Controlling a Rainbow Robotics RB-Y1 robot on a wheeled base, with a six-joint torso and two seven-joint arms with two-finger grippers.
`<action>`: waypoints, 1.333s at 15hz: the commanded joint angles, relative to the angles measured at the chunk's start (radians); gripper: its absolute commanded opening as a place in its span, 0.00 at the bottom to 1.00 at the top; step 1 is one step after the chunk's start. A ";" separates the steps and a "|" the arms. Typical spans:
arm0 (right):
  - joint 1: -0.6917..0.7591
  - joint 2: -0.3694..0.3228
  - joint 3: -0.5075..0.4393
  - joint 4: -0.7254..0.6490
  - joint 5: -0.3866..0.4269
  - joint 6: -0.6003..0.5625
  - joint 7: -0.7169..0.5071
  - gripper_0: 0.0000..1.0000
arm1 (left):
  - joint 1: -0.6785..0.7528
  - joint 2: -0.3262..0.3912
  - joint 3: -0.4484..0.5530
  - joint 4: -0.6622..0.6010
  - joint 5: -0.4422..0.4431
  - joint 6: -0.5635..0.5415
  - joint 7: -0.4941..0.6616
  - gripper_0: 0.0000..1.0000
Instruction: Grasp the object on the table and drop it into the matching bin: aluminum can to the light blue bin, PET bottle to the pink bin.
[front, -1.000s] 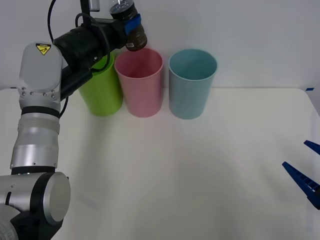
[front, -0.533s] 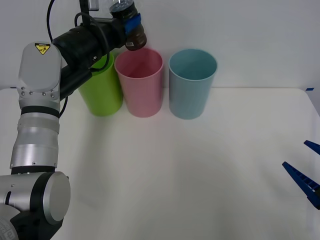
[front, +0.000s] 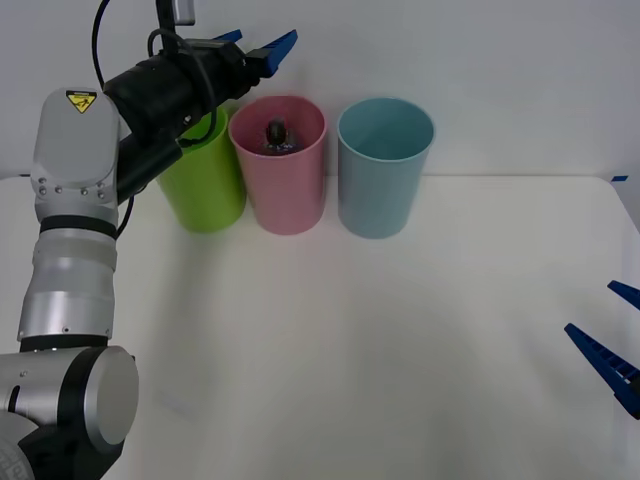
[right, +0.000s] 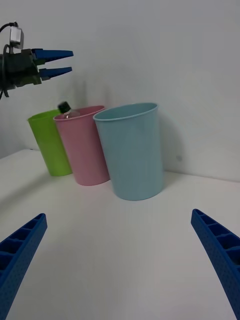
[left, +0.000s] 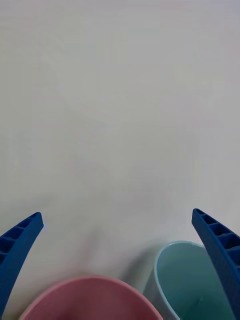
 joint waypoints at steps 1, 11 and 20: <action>0.000 0.000 0.000 0.000 0.000 0.000 0.000 1.00 | 0.023 0.025 -0.005 -0.002 0.053 -0.033 -0.012 1.00; 0.000 0.000 0.000 0.000 0.000 0.000 0.000 1.00 | 0.304 0.149 -0.020 -0.219 0.354 -0.179 -0.072 1.00; 0.000 0.000 0.000 0.000 0.000 0.000 0.000 1.00 | 0.546 0.224 0.081 -0.264 0.524 -0.434 -0.353 1.00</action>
